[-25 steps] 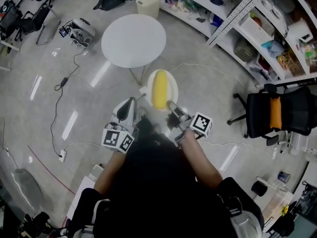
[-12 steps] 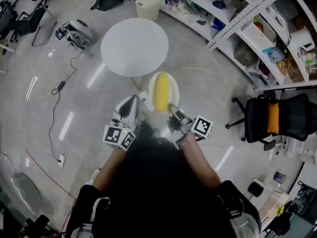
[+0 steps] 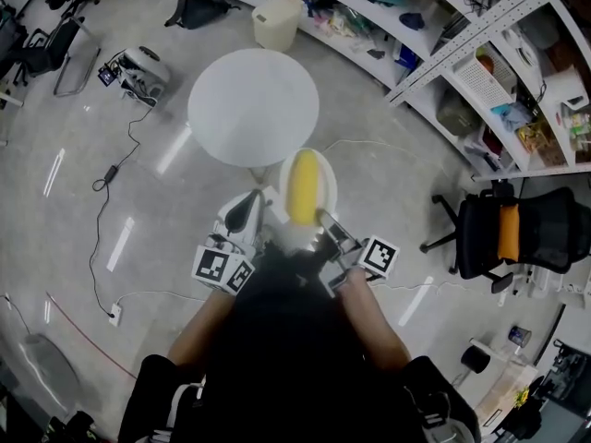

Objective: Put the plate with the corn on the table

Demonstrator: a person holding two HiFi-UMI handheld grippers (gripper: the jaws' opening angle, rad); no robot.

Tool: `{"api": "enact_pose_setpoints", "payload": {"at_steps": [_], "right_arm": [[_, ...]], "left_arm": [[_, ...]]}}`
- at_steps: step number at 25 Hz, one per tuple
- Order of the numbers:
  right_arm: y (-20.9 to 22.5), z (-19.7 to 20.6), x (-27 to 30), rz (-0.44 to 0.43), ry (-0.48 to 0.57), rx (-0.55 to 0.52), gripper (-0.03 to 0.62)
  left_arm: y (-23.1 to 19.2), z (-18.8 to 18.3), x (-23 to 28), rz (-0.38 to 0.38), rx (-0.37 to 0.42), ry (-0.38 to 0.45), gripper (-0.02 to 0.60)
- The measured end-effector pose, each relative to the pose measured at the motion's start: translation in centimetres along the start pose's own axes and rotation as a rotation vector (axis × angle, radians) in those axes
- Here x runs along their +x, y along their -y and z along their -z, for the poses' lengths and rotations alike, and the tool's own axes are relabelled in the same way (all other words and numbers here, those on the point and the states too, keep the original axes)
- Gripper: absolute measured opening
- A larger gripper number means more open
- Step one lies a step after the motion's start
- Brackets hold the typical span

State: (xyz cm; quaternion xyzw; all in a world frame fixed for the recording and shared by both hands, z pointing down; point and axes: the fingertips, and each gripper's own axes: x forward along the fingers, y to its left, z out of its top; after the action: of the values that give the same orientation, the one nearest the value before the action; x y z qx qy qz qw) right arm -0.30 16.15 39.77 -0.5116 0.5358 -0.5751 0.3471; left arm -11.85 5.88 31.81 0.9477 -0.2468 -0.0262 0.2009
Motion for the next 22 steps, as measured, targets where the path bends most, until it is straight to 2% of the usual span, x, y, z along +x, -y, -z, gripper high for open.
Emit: {"api": "enact_pose_setpoints", "payload": {"at_steps": [14, 22], "right_arm": [[0.9, -3.5, 1.3, 0.013, -0.021, -0.002, 0.04], [1.2, -6.5, 2.8, -0.008, -0.11, -0.018, 0.04]], "left_arm": [[-0.8, -1.0, 2.5, -0.019, 0.016, 0.015, 0.003], [-0.8, -0.6, 5.0, -0.104, 0.017, 0.039, 0.002]]}}
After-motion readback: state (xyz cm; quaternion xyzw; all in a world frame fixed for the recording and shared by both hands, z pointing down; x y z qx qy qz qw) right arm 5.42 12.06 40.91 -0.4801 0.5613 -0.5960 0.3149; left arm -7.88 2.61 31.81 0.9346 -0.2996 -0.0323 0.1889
